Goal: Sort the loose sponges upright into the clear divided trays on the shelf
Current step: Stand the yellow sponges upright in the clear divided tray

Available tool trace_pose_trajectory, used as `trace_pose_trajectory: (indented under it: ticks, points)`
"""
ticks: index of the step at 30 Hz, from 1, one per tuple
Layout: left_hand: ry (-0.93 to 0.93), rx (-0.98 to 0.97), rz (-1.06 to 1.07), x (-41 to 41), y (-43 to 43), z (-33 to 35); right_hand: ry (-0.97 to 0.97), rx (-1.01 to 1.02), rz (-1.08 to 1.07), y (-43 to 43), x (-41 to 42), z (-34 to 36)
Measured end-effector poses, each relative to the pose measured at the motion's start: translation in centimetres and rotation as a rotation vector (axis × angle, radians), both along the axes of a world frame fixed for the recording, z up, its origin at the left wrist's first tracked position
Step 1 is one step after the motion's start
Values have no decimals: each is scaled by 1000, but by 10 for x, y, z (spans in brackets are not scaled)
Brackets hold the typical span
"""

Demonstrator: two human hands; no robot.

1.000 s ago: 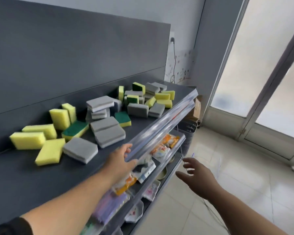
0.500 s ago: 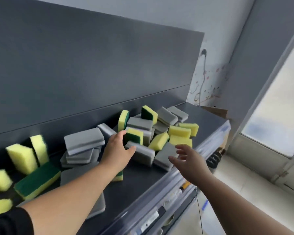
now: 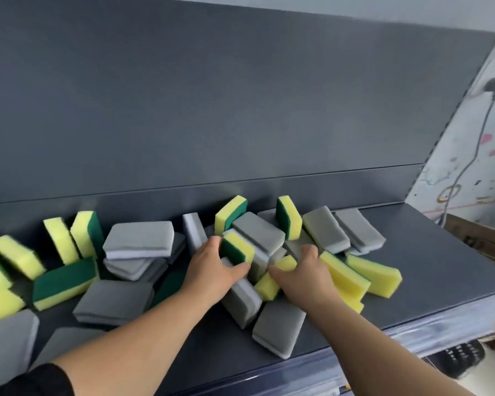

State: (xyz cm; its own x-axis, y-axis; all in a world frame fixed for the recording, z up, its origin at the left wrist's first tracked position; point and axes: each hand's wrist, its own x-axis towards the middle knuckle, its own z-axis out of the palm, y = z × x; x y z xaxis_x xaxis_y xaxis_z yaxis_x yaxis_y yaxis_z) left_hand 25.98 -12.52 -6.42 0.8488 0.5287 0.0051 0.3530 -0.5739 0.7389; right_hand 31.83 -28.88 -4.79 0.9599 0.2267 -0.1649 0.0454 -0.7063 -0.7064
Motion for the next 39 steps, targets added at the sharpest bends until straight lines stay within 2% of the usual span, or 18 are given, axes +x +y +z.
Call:
trace_pose_trajectory:
  ticks: [3, 6, 11, 15, 18, 20, 24, 29, 34, 39]
  points:
    - [-116, -69, 38, -6, -1, 11, 6, 107, -34, -10, 3, 5]
    - [-275, -135, 90, -17, 7, 23, -20, 126, -62, -19, 3, 16]
    - [-476, -519, 126, -58, 33, 47, -95, 210, -18, 6, -27, 42]
    - [-486, -807, 155, -128, 68, 62, -110, 296, 97, 63, -89, 50]
    - [-463, -941, 235, -197, 104, 62, -111, 347, 209, 119, -150, 48]
    - [-446, -923, 294, -249, 130, 56, -109, 346, 306, 159, -197, 47]
    - [-415, -753, 428, -359, 182, 47, -121, 366, 508, 238, -293, 42]
    - [-319, -427, 587, -492, 238, 43, -71, 391, 753, 325, -399, 40]
    - [-328, -418, 765, -587, 283, 45, 65, 416, 933, 393, -474, 41]
    - [-353, -407, 867, -634, 325, 44, 139, 401, 1100, 451, -516, 39]
